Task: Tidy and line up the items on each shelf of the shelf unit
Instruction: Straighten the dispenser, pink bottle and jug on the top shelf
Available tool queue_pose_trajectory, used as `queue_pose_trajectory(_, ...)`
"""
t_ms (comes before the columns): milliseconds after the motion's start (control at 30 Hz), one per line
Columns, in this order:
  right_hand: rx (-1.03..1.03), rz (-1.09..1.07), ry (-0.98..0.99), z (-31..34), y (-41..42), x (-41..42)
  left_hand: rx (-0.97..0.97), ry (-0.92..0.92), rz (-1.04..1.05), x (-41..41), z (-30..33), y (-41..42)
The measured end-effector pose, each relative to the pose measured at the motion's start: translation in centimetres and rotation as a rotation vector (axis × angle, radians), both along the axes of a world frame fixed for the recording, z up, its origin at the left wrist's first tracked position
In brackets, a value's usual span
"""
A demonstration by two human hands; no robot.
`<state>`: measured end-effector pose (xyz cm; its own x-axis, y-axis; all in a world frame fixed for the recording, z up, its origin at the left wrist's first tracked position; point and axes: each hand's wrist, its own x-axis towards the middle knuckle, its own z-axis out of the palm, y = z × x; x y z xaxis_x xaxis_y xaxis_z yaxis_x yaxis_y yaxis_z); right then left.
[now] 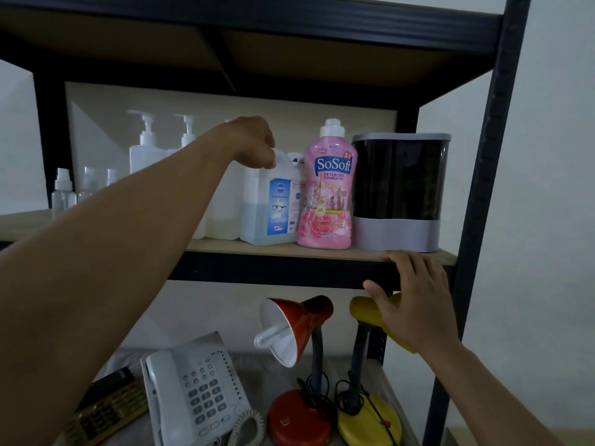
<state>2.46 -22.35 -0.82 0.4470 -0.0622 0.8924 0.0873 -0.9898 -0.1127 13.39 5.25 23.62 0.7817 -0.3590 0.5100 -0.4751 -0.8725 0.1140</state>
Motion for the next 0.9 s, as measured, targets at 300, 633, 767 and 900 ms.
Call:
queue_pose_trajectory(300, -0.006, -0.013, 0.015, 0.0, -0.1, 0.0, 0.009, 0.017, 0.020, 1.5, 0.4, 0.3)
queue_pose_trajectory(633, 0.009, -0.011, 0.028, 0.2, 0.2, -0.2, -0.027, -0.023, 0.002, 2.3, 0.0, 0.3)
queue_pose_trajectory(767, 0.017, -0.021, 0.042, 0.1, 0.2, -0.2, -0.039, -0.015, -0.022, 2.1, -0.3, 0.5)
queue_pose_trajectory(900, 0.024, -0.026, 0.061, 0.1, 0.1, -0.2, -0.018, -0.017, -0.020, 1.7, -0.2, 0.7)
